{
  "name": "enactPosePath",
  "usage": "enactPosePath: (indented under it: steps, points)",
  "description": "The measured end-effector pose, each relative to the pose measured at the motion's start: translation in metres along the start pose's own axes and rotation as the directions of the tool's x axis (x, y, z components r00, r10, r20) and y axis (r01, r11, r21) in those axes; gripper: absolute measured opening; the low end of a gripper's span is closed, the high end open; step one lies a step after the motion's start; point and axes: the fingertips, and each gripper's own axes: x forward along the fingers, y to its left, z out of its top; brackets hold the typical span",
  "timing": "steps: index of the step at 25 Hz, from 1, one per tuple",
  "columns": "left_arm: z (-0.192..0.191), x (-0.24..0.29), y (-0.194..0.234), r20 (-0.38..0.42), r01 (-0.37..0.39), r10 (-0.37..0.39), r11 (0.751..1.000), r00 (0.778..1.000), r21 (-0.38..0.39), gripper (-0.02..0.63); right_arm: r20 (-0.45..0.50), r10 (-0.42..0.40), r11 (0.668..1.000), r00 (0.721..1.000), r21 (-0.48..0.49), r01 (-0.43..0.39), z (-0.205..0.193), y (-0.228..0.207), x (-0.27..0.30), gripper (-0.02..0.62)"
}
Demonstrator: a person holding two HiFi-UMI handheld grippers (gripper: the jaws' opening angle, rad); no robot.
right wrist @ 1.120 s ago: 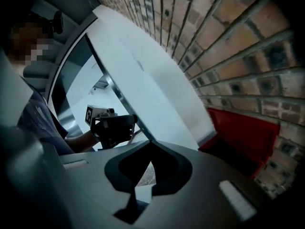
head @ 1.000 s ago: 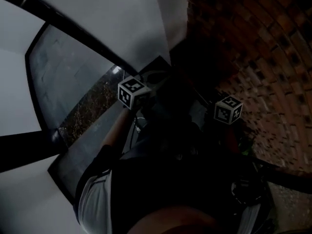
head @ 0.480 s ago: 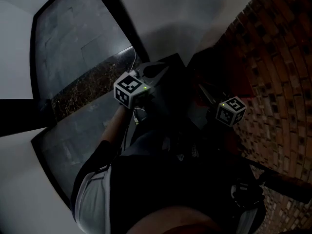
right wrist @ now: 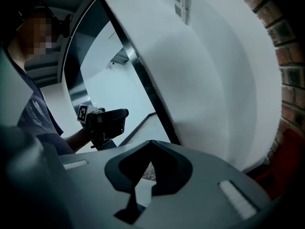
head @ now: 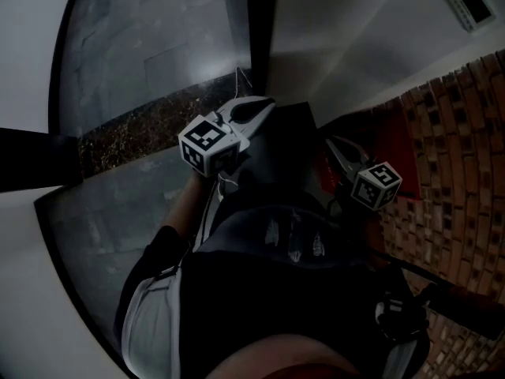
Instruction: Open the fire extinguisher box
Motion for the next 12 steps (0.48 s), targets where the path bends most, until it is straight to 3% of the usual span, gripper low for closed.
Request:
enactPosePath:
  steps: [6, 12]
  points:
    - [0.018, -0.071, 0.068, 0.077, -0.165, 0.167, 0.986, 0.983, -0.026, 0.003, -0.09, 0.16, 0.982, 0.983, -0.086, -0.167, 0.03, 0.051, 0.095, 0.0]
    - [0.027, -0.134, 0.11, 0.142, -0.342, 0.349, 0.937, 0.926, -0.076, 0.002, -0.223, 0.303, 0.914, 0.926, -0.207, -0.349, 0.03, 0.096, 0.157, 0.0]
